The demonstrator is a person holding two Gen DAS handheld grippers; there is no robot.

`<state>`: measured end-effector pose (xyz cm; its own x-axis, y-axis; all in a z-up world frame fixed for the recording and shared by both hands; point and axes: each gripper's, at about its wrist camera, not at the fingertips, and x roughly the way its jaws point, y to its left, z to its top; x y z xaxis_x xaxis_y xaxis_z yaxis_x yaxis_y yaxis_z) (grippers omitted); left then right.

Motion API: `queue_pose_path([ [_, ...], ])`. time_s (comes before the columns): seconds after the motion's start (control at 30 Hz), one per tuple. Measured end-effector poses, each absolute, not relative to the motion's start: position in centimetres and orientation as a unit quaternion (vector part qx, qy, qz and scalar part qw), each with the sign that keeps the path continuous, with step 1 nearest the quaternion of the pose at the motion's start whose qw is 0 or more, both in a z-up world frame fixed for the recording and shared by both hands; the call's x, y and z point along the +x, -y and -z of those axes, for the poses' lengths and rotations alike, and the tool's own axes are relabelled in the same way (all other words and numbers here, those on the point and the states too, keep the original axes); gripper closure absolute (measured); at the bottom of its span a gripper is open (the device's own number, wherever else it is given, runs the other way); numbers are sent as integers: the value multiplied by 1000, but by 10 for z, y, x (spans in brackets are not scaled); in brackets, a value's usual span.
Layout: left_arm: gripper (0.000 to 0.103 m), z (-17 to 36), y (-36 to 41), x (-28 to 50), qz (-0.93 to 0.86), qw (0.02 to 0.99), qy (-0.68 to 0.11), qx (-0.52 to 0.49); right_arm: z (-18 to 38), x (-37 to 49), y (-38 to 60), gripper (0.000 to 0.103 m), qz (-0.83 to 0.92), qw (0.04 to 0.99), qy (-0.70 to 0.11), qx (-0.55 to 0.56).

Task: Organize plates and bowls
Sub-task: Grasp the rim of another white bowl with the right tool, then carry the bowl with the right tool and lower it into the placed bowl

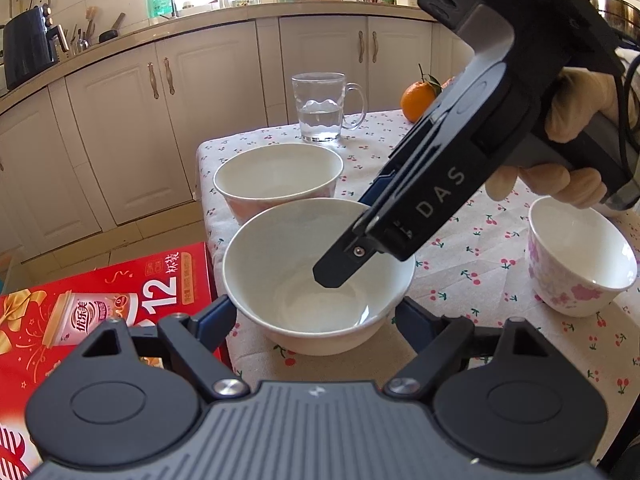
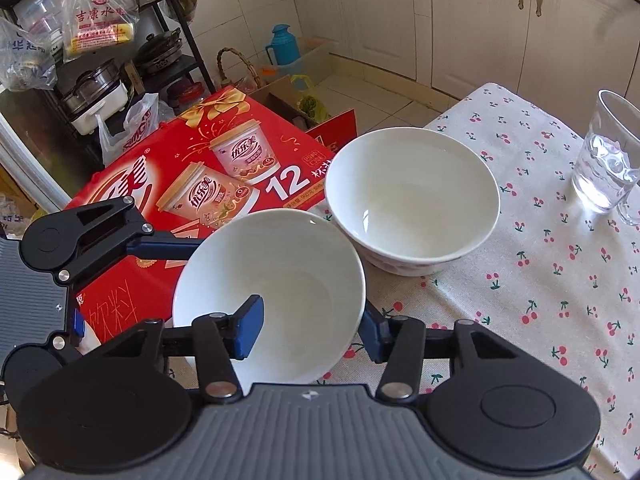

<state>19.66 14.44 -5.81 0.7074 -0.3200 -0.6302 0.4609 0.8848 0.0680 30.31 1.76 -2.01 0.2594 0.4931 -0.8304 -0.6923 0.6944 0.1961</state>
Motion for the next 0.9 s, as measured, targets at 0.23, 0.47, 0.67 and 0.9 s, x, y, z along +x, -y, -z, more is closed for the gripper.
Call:
queue_pose_path([
  [0.23, 17, 51, -140, 190, 219, 916, -317, 107, 13, 295, -13, 47, -377, 789, -473, -109],
  [0.47, 17, 33, -125, 172, 234, 914, -313, 113, -6, 273, 3, 46, -377, 794, -463, -115],
  [0.67, 17, 17, -109, 154, 251, 912, -303, 118, -24, 250, 25, 46, -373, 799, -456, -121],
  [0.9, 17, 0, -85, 135, 274, 907, -292, 127, -44, 222, 55, 46, -365, 809, -443, -125],
])
